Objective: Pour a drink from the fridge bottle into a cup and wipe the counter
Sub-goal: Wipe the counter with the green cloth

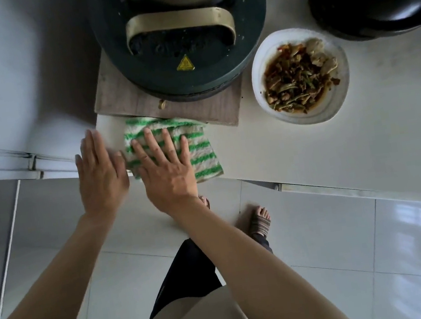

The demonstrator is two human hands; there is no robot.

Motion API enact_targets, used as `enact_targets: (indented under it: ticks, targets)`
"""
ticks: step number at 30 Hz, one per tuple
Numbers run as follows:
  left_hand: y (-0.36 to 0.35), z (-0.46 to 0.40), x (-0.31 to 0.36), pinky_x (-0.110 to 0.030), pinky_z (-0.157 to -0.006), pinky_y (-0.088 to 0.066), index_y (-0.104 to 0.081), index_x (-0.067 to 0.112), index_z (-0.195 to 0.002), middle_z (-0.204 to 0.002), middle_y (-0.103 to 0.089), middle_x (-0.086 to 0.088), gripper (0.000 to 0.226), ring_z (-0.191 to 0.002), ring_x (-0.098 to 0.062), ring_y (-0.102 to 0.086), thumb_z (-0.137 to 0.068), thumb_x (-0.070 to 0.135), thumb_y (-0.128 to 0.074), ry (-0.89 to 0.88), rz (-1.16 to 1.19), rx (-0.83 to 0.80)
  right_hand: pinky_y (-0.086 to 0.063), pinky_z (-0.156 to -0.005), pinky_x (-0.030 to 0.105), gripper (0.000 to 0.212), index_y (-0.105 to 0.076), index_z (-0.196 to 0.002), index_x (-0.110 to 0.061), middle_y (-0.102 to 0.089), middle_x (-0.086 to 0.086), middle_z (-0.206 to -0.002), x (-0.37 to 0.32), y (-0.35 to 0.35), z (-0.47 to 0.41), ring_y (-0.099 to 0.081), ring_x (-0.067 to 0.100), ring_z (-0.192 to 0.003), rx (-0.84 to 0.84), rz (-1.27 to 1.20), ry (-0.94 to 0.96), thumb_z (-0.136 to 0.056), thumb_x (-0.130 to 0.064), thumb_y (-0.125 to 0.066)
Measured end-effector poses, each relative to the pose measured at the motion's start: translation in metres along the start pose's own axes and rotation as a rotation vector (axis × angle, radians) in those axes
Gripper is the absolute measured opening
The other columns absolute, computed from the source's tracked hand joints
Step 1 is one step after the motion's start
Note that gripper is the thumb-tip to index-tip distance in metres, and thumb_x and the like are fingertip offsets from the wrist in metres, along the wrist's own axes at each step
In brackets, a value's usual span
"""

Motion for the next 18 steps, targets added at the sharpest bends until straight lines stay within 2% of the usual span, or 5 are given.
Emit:
enact_targets:
  ticks: [2,6,10,15,18]
  targets:
    - [-0.003,-0.002,0.002,-0.051,-0.123,-0.006,-0.017,-0.007,-0.153,-0.166,0.003,-0.025,0.06,-0.153,-0.038,0.0,-0.107,0.03,-0.005,-0.003,0.039,0.02,0.008,-0.125,0.054,0.056,-0.008,-0.162,-0.035,0.004,-0.006,-0.171,0.007,0.005,0.001,0.011,0.025,-0.157,0.001,0.005,0.033,-0.109,-0.048,-0.019]
    - [0.009,0.003,0.007,-0.054,-0.121,-0.015,-0.014,-0.003,-0.156,-0.163,-0.019,-0.026,0.062,-0.15,-0.041,-0.02,-0.106,0.033,-0.018,0.067,0.201,0.132,0.004,-0.126,0.049,0.058,-0.011,-0.161,-0.039,-0.001,-0.011,-0.171,0.038,0.014,0.017,0.002,0.018,-0.158,0.035,0.036,0.088,-0.107,-0.054,-0.024]
    - [0.008,0.004,0.004,-0.055,-0.119,-0.02,-0.013,-0.003,-0.156,-0.163,-0.019,-0.026,0.063,-0.147,-0.043,-0.025,-0.106,0.035,-0.011,0.067,0.226,0.085,0.002,-0.127,0.05,0.059,-0.009,-0.161,-0.04,-0.002,-0.01,-0.171,0.099,0.024,0.055,0.003,0.02,-0.158,0.079,0.033,-0.005,-0.107,-0.059,-0.02]
    - [0.014,0.005,0.007,-0.054,-0.12,-0.016,-0.013,-0.007,-0.155,-0.163,-0.012,-0.029,0.066,-0.148,-0.043,-0.02,-0.102,0.032,-0.006,0.055,0.187,0.091,0.005,-0.126,0.052,0.06,-0.001,-0.16,-0.046,0.006,-0.016,-0.17,0.242,0.045,0.151,0.012,0.015,-0.157,0.115,-0.005,-0.392,-0.104,-0.064,-0.014]
    - [0.011,0.007,0.013,-0.051,-0.12,-0.007,-0.018,-0.011,-0.151,-0.163,0.002,-0.032,0.074,-0.151,-0.042,-0.007,-0.095,0.028,0.013,-0.008,0.077,0.012,0.002,-0.125,0.057,0.064,0.0,-0.158,-0.049,0.011,-0.016,-0.168,0.329,0.063,0.228,0.009,0.018,-0.157,0.163,-0.09,-0.662,-0.098,-0.07,-0.008]
Point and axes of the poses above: each hand's wrist, its own z-axis away from the middle knuckle, its own y-axis out of the back of the hand, x = y × z, the point moved 7 cm from there along -z, towards the middle knuckle
